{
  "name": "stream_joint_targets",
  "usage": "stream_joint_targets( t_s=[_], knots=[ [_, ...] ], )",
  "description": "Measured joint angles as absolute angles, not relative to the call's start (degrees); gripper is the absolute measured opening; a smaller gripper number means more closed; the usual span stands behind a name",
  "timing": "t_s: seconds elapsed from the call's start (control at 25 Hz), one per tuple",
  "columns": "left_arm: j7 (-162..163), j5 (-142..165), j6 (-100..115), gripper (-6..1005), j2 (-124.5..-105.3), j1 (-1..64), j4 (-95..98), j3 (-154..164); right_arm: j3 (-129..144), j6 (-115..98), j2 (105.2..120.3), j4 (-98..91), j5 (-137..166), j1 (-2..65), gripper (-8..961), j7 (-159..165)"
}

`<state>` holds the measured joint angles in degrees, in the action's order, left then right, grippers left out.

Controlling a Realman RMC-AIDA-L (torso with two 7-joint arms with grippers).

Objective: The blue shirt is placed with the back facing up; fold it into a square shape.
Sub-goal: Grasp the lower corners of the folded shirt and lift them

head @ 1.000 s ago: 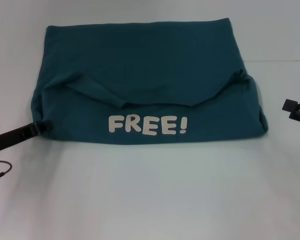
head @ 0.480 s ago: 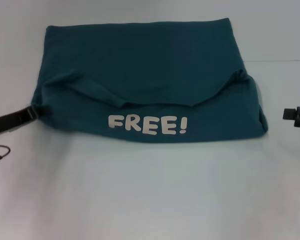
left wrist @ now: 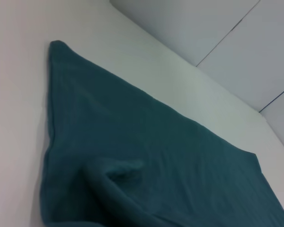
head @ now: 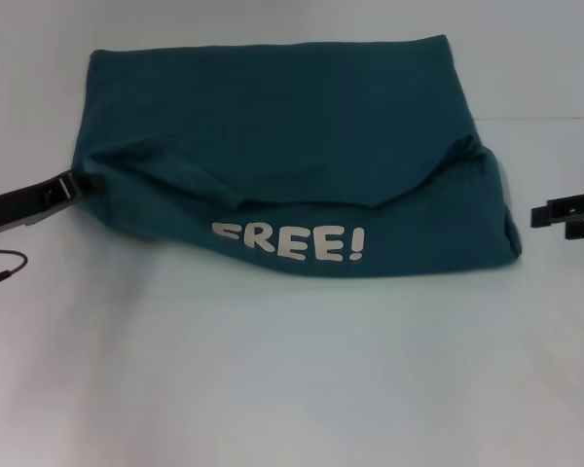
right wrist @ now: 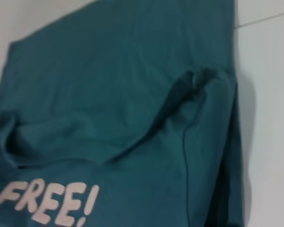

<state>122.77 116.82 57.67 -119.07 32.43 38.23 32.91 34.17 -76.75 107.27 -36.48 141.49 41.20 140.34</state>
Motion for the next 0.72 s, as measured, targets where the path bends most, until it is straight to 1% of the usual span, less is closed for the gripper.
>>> stream_joint_targets(
  t_s=[0.24,0.48,0.72],
  knots=[
    [122.89,116.78,57.47,35,-119.03,32.75,38.23,32.7,37.47,-72.43,108.86,-34.26,141.98,43.41,719,141.26],
    [122.92,116.71,57.2,34,-119.0,32.9,38.24,32.82,38.98,-68.51,109.14,-30.82,142.05,44.38,718,141.3],
    [122.95,116.65,57.11,35,-119.21,33.1,38.17,32.93,39.54,-65.16,110.53,-30.25,142.0,44.63,719,141.27]
  ],
)
